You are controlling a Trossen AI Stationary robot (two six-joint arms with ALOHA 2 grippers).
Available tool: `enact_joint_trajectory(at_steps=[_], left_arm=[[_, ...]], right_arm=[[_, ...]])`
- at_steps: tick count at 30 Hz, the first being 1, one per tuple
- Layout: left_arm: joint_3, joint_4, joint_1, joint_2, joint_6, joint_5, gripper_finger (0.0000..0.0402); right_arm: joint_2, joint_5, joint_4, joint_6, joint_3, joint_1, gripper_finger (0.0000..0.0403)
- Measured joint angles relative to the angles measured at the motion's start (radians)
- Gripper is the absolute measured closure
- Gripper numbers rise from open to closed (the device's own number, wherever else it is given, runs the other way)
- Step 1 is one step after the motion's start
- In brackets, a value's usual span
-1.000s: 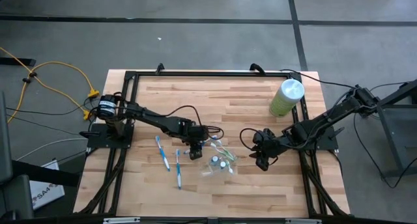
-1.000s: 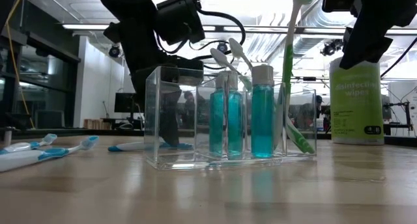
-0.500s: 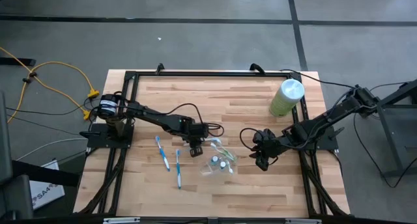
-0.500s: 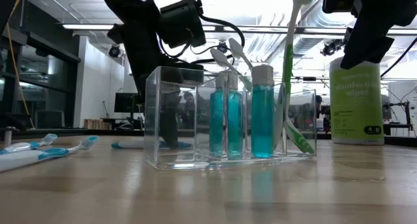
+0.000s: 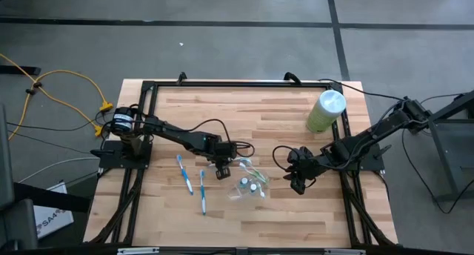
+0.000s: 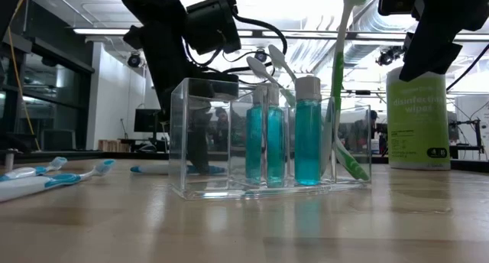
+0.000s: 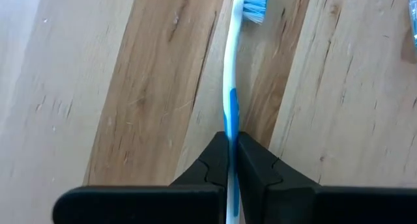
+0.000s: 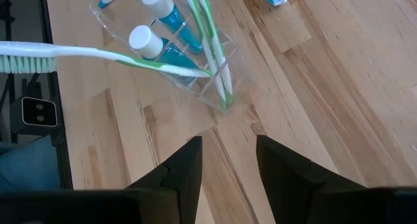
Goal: Pick & Place toothbrushing station
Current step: Put the top right blue toothbrush into the transparent organizer
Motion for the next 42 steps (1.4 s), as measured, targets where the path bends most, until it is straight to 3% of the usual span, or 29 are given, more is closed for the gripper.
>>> enact_joint_trajectory(at_steps=[12, 26, 35, 42], left_arm=[[-0.006, -0.010, -0.010, -0.095, 0.026, -0.202, 0.0398], [-0.003, 0.017, -0.027, -0.129, 0.040, -0.244, 0.0399], [-0.001, 0.009, -0.027, -0.316, 0.072, -0.400, 0.0399], [-0.001, 0.093, -0.090, -0.459, 0.160, -0.491, 0.0399]], right_arm=[[0.000, 0.000, 0.000, -0.001, 0.000, 0.000, 0.0266], [0.000, 0.002, 0.000, -0.009, 0.000, 0.000, 0.0266], [0.000, 0.076, 0.000, -0.036, 0.000, 0.000, 0.0266], [0.000, 0.205, 0.046, -0.126, 0.000, 0.000, 0.0266]])
